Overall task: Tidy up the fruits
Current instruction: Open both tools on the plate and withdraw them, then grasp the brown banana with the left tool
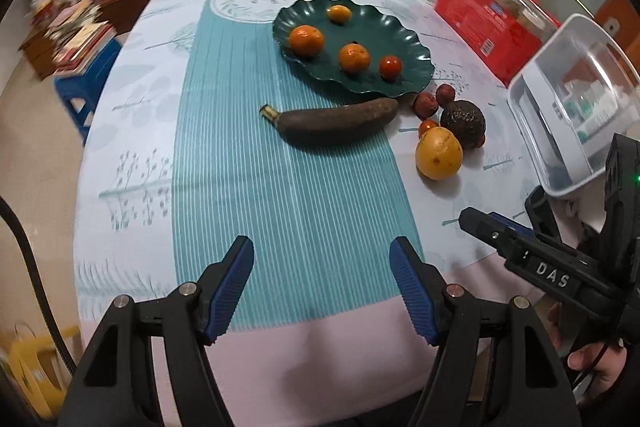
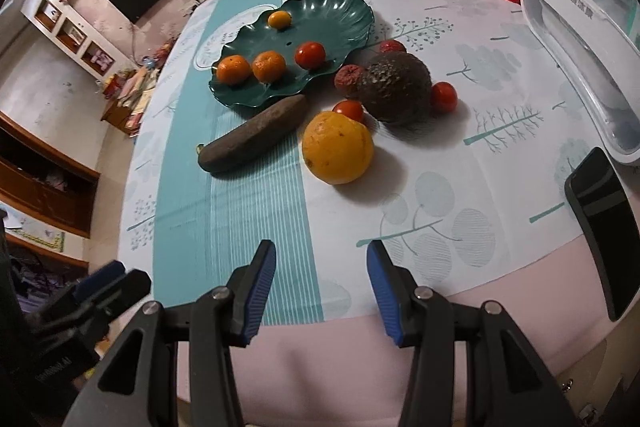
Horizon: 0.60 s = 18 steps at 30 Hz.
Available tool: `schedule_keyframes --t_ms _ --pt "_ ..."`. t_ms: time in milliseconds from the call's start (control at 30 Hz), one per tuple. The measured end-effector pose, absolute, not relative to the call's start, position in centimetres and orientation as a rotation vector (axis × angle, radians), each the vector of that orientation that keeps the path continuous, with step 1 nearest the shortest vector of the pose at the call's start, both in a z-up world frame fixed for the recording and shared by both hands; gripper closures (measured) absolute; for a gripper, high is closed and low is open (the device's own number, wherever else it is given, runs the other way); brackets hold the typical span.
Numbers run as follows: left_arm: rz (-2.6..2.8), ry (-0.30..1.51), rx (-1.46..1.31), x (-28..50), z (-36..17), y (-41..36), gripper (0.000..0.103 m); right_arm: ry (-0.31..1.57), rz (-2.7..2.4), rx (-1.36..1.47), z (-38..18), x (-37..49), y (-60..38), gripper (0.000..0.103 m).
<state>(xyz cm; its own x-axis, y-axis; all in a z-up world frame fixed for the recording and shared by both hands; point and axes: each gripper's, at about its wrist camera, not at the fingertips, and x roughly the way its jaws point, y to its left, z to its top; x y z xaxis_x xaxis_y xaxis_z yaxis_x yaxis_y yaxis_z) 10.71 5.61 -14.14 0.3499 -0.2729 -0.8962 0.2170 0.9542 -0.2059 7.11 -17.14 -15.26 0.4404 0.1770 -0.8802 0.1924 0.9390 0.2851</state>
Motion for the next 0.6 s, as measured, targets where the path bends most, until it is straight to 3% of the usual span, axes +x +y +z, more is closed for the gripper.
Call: schedule_keyframes --t_ms 200,600 --pt "-0.426 1.184 0.035 13.4 -14.4 5.3 0.034 1.099 -0.09 0.322 -15.4 7.4 -15.6 0.055" --pt "-0.508 1.254 0.177 17.6 -16.0 2.3 0.031 1.049 -0.171 0.225 -15.7 8.0 -15.1 0.042"
